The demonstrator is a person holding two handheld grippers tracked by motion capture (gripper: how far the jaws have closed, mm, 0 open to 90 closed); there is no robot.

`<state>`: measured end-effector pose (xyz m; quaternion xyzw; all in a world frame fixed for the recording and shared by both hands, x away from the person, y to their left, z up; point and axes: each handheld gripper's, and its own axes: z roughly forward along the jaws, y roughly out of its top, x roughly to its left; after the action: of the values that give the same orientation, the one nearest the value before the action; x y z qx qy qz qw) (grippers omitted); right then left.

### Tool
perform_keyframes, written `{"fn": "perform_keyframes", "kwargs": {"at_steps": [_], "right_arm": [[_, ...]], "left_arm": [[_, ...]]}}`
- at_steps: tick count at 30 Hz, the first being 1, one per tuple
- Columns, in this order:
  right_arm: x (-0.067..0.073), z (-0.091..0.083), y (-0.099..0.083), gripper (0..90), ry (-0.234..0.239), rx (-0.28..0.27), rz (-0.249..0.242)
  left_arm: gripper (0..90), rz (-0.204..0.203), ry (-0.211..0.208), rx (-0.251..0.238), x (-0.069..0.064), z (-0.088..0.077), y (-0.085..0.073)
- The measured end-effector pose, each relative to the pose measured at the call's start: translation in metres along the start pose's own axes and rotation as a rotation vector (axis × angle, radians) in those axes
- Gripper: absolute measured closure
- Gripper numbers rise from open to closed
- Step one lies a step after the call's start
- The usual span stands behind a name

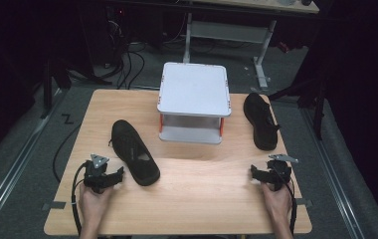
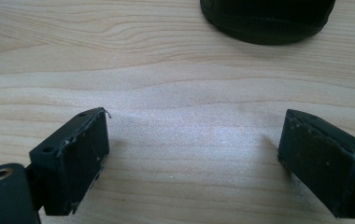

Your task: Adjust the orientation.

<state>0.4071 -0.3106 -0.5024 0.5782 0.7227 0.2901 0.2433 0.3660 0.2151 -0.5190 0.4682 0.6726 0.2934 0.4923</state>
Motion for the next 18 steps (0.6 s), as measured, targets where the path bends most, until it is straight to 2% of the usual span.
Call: {"fn": "perform_keyframes", "kwargs": {"at_steps": [9,12,15,18], "right_arm": [[0.0012,-0.0011,-0.001,11.6,-0.001,-0.007,-0.001],[0.0013,-0.0013,-0.0011,12.7,0.006,-0.01,-0.001],[0.0018,-0.0016,-0.0012,14.1,0.004,-0.013,-0.003],[0.0018,-0.0017,-0.0012,14.4,0.002,-0.014,-0.003]], "left_arm": [[23.1,0.0,-0.01,0.009,-0.0007,-0.0002,-0.0004],[23.1,0.017,-0.04,0.026,0.0006,-0.002,-0.0003],[27.8,0.02,-0.045,0.039,0.0013,-0.0049,0.0007],[28.3,0.02,-0.048,0.048,0.0016,-0.0067,0.0011]]}}
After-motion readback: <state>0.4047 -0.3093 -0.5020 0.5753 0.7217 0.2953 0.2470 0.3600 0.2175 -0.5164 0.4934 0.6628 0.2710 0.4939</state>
